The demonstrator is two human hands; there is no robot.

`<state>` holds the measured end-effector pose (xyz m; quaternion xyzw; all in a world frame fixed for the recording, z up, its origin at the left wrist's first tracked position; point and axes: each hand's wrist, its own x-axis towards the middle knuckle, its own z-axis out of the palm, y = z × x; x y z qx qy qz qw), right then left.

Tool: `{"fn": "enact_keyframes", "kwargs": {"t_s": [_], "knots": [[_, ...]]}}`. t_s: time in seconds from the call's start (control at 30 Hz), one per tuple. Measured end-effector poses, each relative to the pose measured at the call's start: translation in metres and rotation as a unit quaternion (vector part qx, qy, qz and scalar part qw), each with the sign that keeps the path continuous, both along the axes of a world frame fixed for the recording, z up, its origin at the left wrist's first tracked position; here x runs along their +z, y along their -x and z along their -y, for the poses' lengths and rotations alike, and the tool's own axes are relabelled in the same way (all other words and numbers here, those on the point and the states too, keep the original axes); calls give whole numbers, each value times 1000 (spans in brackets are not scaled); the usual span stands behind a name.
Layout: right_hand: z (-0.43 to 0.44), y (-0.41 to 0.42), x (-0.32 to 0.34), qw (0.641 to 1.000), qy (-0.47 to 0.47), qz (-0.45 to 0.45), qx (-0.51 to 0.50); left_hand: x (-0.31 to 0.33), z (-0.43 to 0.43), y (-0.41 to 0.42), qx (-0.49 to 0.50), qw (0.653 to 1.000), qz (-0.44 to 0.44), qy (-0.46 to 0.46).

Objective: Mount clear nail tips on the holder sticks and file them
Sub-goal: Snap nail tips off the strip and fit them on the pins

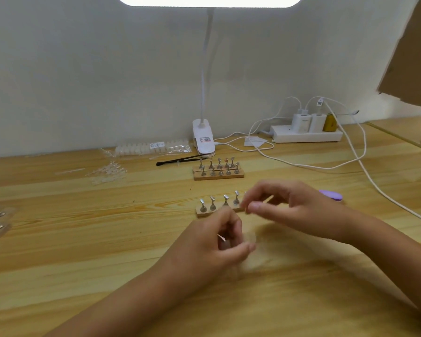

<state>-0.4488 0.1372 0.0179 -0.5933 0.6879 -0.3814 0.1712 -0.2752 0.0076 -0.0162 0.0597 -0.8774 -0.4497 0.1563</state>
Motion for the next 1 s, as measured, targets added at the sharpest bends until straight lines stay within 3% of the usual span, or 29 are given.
{"fn": "enact_keyframes", "kwargs": {"t_s": [0.1, 0.27, 0.43, 0.7, 0.77, 0.87, 1.0], "knots": [[0, -5, 0, 998, -55, 5, 34, 1, 7, 1, 31, 997, -15, -71], [2, -12, 0, 998, -4, 56, 30, 2, 11, 1, 47, 986, -9, -161], [4, -15, 0, 994, 51, 93, 13, 6, 11, 2, 57, 983, -4, -175], [6, -19, -3, 974, 146, -169, 33, 8, 17, 3, 81, 962, 9, -259], [6, -20, -5, 971, 149, -183, 39, 5, 20, 4, 89, 949, 7, -302], [8, -22, -6, 984, 144, -104, 35, 6, 18, 4, 81, 950, -10, -300], [7, -22, 3, 985, 88, 146, 7, 5, 11, 0, 57, 982, -100, -151]]}}
